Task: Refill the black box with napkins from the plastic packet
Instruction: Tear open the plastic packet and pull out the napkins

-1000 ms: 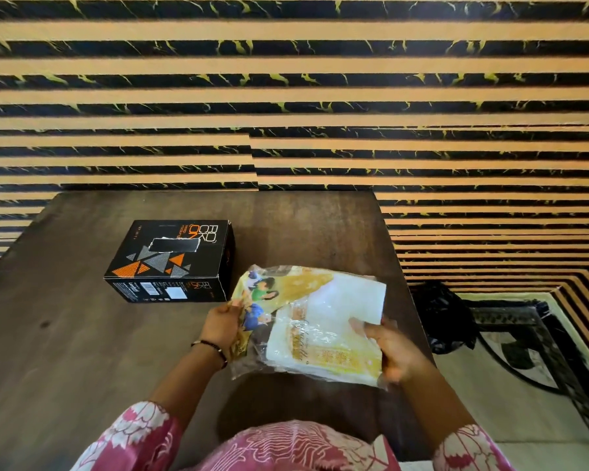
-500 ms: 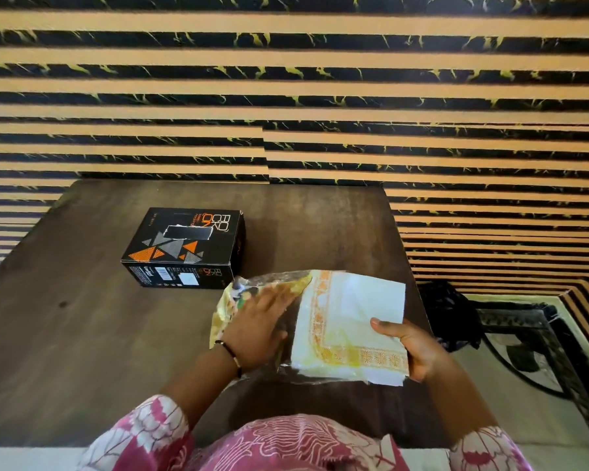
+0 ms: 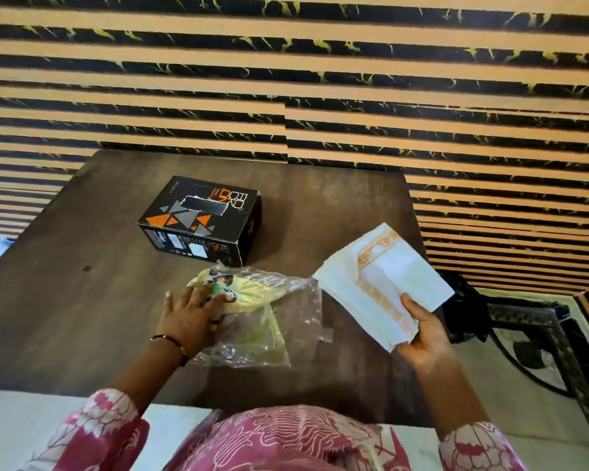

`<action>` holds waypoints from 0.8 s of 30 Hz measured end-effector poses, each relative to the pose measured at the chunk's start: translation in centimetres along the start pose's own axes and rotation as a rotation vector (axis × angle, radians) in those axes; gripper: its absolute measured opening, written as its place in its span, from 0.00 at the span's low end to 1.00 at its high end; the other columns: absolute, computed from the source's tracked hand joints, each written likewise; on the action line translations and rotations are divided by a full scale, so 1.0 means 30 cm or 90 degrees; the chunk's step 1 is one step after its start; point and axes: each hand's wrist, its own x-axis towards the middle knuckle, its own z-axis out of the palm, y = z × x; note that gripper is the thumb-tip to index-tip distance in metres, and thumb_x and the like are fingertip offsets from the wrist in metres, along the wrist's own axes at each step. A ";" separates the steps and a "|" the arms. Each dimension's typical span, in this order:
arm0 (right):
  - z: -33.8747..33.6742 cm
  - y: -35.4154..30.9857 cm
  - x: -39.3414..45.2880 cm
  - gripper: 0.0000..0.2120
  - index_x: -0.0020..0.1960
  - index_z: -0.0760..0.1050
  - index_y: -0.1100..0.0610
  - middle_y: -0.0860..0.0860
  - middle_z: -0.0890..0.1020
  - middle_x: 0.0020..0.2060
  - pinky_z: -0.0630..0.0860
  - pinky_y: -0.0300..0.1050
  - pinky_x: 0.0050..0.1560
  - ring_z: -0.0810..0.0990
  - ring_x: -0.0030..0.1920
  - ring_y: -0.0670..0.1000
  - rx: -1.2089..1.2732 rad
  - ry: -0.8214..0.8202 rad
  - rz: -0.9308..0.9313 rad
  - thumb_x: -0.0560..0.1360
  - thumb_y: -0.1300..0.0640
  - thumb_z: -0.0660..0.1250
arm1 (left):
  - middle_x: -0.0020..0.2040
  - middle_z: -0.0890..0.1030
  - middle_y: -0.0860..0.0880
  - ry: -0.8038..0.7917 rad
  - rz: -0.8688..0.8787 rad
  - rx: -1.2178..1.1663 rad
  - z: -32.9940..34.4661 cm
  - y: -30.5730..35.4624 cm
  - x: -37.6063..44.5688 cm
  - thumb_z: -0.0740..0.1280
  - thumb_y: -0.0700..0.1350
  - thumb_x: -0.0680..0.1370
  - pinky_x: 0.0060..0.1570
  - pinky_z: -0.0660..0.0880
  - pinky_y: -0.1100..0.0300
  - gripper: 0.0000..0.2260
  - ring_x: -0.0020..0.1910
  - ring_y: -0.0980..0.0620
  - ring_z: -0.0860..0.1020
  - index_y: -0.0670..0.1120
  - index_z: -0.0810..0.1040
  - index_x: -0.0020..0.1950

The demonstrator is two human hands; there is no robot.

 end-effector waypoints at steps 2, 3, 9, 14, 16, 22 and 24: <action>0.015 0.042 0.017 0.26 0.67 0.70 0.54 0.56 0.78 0.62 0.73 0.66 0.59 0.77 0.61 0.60 0.021 -0.006 0.003 0.70 0.56 0.70 | 0.77 0.55 0.46 0.047 0.010 -0.083 -0.004 0.009 -0.026 0.57 0.56 0.77 0.72 0.51 0.38 0.26 0.75 0.42 0.53 0.54 0.57 0.73; 0.027 0.067 0.026 0.25 0.68 0.69 0.54 0.56 0.78 0.63 0.74 0.64 0.57 0.77 0.62 0.60 0.022 -0.008 -0.003 0.72 0.55 0.68 | 0.76 0.57 0.46 0.073 0.037 -0.138 -0.004 0.027 -0.042 0.55 0.61 0.75 0.71 0.54 0.38 0.28 0.74 0.42 0.56 0.54 0.58 0.73; 0.081 0.213 0.060 0.22 0.69 0.67 0.52 0.53 0.78 0.63 0.79 0.59 0.53 0.79 0.60 0.57 0.029 0.005 -0.054 0.75 0.56 0.63 | 0.77 0.41 0.53 -0.070 0.086 -0.078 0.074 0.094 -0.094 0.38 0.80 0.55 0.67 0.46 0.30 0.48 0.76 0.44 0.42 0.62 0.45 0.73; 0.148 0.225 0.039 0.16 0.62 0.72 0.52 0.53 0.81 0.58 0.77 0.60 0.56 0.79 0.58 0.57 -0.077 0.055 -0.077 0.75 0.58 0.65 | 0.77 0.39 0.54 -0.056 0.048 -0.048 0.083 -0.042 -0.081 0.40 0.74 0.59 0.67 0.46 0.29 0.42 0.76 0.45 0.40 0.63 0.41 0.73; 0.180 0.221 0.018 0.12 0.58 0.72 0.53 0.55 0.81 0.52 0.76 0.60 0.57 0.79 0.54 0.57 -0.186 0.096 -0.012 0.75 0.59 0.65 | 0.77 0.39 0.54 -0.045 0.019 -0.057 0.074 -0.123 -0.086 0.41 0.74 0.60 0.67 0.47 0.29 0.42 0.76 0.45 0.40 0.62 0.41 0.73; 0.330 0.313 -0.074 0.14 0.44 0.78 0.63 0.55 0.72 0.29 0.75 0.43 0.32 0.71 0.27 0.50 -0.742 0.090 0.151 0.77 0.53 0.62 | 0.78 0.44 0.50 -0.041 -0.018 -0.057 0.037 -0.247 -0.113 0.48 0.72 0.67 0.69 0.51 0.33 0.39 0.76 0.43 0.45 0.57 0.47 0.75; 0.424 0.376 -0.071 0.10 0.42 0.78 0.60 0.54 0.74 0.29 0.75 0.42 0.30 0.73 0.28 0.50 -0.775 0.040 0.019 0.77 0.56 0.62 | 0.78 0.49 0.50 -0.002 -0.006 -0.090 0.020 -0.254 -0.115 0.42 0.73 0.63 0.69 0.54 0.35 0.42 0.75 0.43 0.51 0.56 0.52 0.74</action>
